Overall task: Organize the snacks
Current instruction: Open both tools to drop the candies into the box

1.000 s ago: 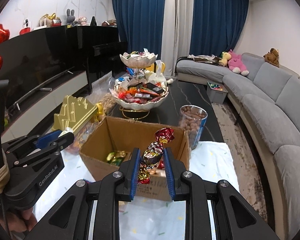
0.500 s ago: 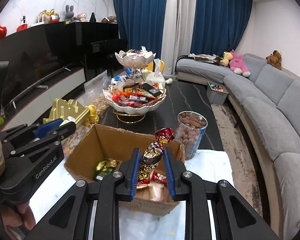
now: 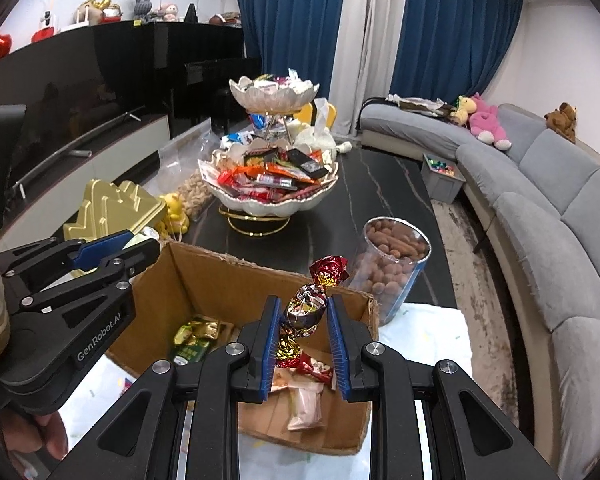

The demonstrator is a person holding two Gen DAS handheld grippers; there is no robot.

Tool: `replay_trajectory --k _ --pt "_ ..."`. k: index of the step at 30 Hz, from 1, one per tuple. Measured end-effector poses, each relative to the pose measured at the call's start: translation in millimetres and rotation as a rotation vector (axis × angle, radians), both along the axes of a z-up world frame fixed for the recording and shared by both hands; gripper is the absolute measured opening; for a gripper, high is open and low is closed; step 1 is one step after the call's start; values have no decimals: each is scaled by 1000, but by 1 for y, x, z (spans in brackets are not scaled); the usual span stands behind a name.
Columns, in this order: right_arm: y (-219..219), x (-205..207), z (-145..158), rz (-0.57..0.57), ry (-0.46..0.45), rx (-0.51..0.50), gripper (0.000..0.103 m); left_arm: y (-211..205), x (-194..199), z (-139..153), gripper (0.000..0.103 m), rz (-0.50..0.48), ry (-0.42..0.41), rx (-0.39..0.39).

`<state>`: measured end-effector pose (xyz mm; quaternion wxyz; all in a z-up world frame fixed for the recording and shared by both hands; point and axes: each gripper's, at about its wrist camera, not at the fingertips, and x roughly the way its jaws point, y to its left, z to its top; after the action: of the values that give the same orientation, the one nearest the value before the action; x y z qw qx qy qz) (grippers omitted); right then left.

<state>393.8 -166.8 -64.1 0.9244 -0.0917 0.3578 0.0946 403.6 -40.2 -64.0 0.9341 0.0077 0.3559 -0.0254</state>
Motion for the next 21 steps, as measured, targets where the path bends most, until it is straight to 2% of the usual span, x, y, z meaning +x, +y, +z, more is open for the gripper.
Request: replay_trajectory --k 12,14,15,19,20,21 --pt "1 17 -14 8 43 -8 26 -1 12 -8 24 -24 18 -10" --pt "1 17 -14 3 39 -20 26 -1 11 -7 32 -25 19 -10" --pt "0 18 -14 0 37 -24 27 -1 10 -7 42 -23 17 -9" --pt "-4 15 -10 -19 22 -18 56 0 5 0 63 -14 -12 8" --pt "-6 14 -8 -24 15 -15 63 1 3 2 65 -13 -18 12" --pt "-7 13 -6 -31 7 -11 66 1 1 4 66 -13 -25 15"
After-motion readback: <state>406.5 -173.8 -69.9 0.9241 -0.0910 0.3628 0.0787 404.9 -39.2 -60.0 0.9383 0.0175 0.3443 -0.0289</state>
